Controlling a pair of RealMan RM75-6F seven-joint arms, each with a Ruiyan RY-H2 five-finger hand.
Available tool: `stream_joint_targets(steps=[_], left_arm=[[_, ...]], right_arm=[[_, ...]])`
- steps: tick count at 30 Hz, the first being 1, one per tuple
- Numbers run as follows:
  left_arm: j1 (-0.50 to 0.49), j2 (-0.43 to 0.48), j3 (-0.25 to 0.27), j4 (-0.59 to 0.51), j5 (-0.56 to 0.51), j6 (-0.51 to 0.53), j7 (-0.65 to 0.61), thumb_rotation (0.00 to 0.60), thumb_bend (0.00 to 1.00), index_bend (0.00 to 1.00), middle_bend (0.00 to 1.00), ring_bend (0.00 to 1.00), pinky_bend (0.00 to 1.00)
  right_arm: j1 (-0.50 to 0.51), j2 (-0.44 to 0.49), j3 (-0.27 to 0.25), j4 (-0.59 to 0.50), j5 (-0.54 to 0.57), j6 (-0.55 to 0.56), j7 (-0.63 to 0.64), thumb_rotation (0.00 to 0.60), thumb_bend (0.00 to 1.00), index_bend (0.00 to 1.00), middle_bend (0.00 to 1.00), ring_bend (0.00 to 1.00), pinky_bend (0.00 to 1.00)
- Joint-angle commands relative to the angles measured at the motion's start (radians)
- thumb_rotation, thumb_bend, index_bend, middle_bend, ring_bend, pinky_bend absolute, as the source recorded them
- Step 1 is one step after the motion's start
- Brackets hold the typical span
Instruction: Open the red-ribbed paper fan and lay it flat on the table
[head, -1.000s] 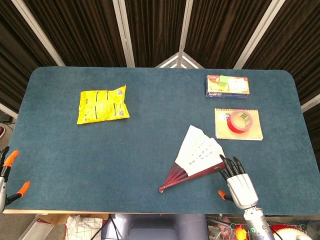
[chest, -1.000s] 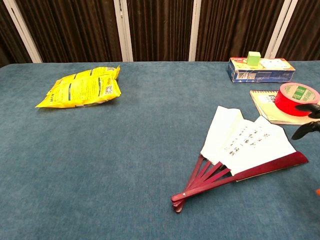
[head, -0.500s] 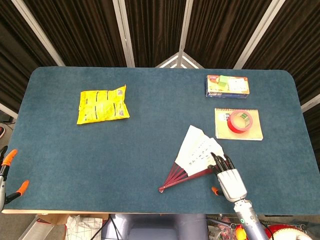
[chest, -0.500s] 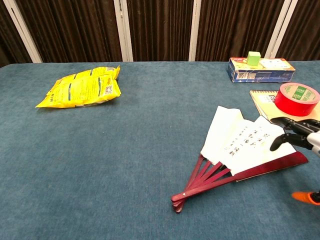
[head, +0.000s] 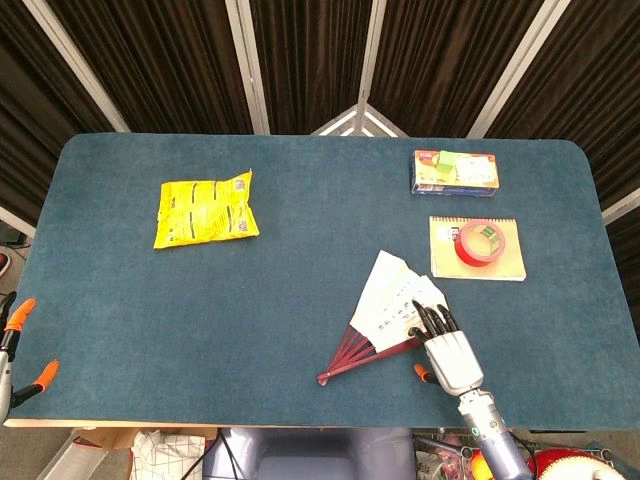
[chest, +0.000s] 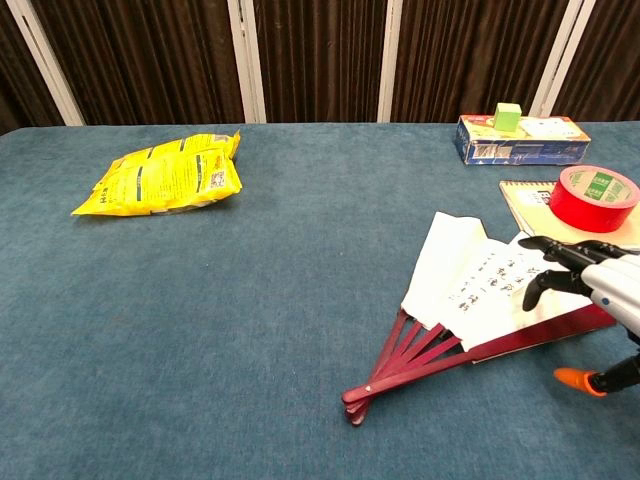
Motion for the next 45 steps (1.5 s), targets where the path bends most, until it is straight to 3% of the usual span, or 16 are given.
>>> stream_joint_targets(steps=[1,24,38,45], left_arm=[[0.000,-0.001,-0.001,0.000,-0.002,0.000,0.001,0.600,0.31,0.13,0.00,0.00,0.00],[-0.003,-0.009,-0.003,0.001,-0.009,-0.006,0.023,0.600,0.31,0.13,0.00,0.00,0.00],[-0.003,-0.011,-0.002,0.000,-0.009,-0.007,0.027,0.600,0.31,0.13,0.00,0.00,0.00],[-0.001,-0.011,0.000,0.000,-0.004,-0.001,0.025,0.600,0.31,0.13,0.00,0.00,0.00]], right_arm=[[0.003,-0.014,-0.006,0.015,0.001,0.000,0.003,0.600,0.23,0.38,0.06,0.14,0.11],[0.061,-0.070,0.019,0.060,0.034,-0.044,-0.011,0.600,0.25,0.44,0.06,0.15,0.12],[0.085,-0.092,0.031,0.108,0.042,-0.040,0.034,0.600,0.36,0.52,0.09,0.18,0.14],[0.096,-0.088,0.030,0.114,0.038,-0.037,0.058,0.600,0.36,0.53,0.10,0.18,0.14]])
